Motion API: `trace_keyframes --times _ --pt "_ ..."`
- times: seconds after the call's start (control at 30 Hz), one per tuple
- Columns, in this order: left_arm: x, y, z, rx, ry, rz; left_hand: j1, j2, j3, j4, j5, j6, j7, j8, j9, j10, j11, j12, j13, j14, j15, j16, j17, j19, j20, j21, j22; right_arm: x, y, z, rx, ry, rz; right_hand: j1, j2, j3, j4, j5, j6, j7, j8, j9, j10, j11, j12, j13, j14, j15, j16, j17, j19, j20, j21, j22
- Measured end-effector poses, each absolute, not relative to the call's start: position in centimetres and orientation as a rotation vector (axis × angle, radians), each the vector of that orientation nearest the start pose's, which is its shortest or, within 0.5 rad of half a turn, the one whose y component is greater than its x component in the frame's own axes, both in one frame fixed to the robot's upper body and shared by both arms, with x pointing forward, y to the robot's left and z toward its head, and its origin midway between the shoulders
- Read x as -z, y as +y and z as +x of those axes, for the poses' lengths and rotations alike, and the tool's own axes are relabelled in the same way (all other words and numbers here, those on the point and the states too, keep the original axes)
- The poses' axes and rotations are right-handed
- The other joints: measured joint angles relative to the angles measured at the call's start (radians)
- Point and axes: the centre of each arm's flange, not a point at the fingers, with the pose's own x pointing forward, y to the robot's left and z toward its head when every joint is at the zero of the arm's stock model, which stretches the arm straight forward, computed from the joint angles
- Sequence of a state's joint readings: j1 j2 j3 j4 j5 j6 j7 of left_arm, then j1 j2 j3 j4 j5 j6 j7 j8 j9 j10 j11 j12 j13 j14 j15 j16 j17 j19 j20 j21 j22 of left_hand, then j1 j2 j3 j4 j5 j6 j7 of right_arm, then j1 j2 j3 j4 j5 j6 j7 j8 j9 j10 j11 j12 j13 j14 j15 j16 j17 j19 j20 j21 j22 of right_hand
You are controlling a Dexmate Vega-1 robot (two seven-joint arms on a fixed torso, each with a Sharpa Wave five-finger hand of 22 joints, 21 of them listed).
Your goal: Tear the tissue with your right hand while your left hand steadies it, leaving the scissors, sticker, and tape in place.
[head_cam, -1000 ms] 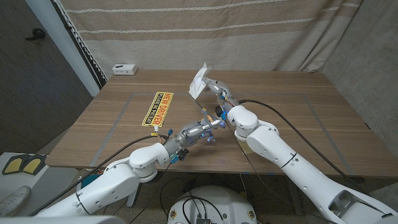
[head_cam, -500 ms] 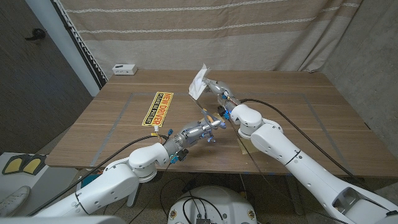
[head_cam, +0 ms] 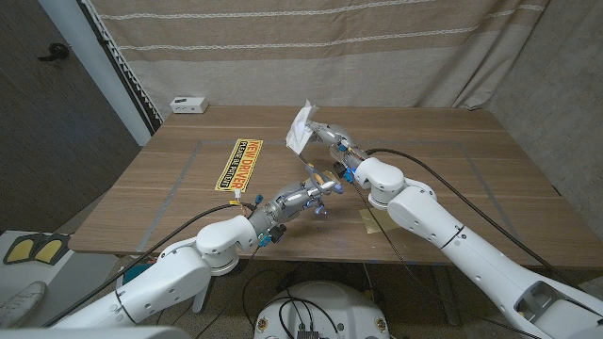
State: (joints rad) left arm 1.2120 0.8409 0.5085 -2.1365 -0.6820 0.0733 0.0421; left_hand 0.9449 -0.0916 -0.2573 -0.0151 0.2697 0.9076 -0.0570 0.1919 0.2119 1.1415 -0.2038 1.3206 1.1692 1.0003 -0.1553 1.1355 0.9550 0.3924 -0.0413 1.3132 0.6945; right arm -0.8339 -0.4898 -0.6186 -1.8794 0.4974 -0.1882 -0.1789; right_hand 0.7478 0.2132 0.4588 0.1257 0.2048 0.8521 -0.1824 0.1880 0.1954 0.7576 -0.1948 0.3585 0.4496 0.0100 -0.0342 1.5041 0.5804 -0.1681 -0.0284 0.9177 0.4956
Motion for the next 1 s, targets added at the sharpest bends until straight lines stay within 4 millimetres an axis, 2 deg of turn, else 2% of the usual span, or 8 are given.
trace_keyframes --times 0.1,0.67,1.0 --pt "10.65 13.46 47.76 0.681 -0.332 0.161 0.0 0.0 0.0 0.0 0.0 0.0 0.0 0.0 0.0 0.0 0.0 0.0 0.0 0.0 0.0 0.0 -0.001 0.0 0.0 0.004 -0.003 -0.68 -7.5 55.87 -0.497 -0.509 -0.177 0.0 0.0 0.0 0.0 0.0 0.0 0.0 0.0 0.0 0.005 -0.005 0.0 0.0 -0.002 -0.002 0.0 -0.001 0.0 0.0 0.0 -0.003" --pt "10.48 13.25 48.11 0.679 -0.329 0.155 -0.004 0.004 -0.004 0.004 0.006 0.0 0.0 0.0 0.0 0.0 0.0 0.004 -0.003 0.0 0.0 0.004 -0.001 -0.004 -0.004 0.019 -0.014 -0.45 -7.93 55.94 -0.525 -0.496 -0.193 0.0 0.0 0.004 -0.004 -0.001 0.024 0.016 0.005 0.0 0.036 0.011 0.0 -0.009 -0.017 0.001 0.0 -0.018 0.0 0.0 -0.005 -0.018" --pt "10.45 13.47 48.41 0.665 -0.334 0.142 -0.008 0.008 -0.004 0.004 0.006 0.004 -0.004 0.0 0.0 0.0 0.0 0.01 0.002 0.0 0.0 0.011 -0.001 -0.004 -0.004 0.026 -0.02 -0.38 -8.23 56.01 -0.531 -0.504 -0.194 0.0 0.0 0.014 0.002 0.003 0.031 0.023 0.005 0.0 0.045 0.013 0.0 -0.014 -0.034 0.002 -0.051 -0.06 -0.002 0.009 -0.012 -0.037"
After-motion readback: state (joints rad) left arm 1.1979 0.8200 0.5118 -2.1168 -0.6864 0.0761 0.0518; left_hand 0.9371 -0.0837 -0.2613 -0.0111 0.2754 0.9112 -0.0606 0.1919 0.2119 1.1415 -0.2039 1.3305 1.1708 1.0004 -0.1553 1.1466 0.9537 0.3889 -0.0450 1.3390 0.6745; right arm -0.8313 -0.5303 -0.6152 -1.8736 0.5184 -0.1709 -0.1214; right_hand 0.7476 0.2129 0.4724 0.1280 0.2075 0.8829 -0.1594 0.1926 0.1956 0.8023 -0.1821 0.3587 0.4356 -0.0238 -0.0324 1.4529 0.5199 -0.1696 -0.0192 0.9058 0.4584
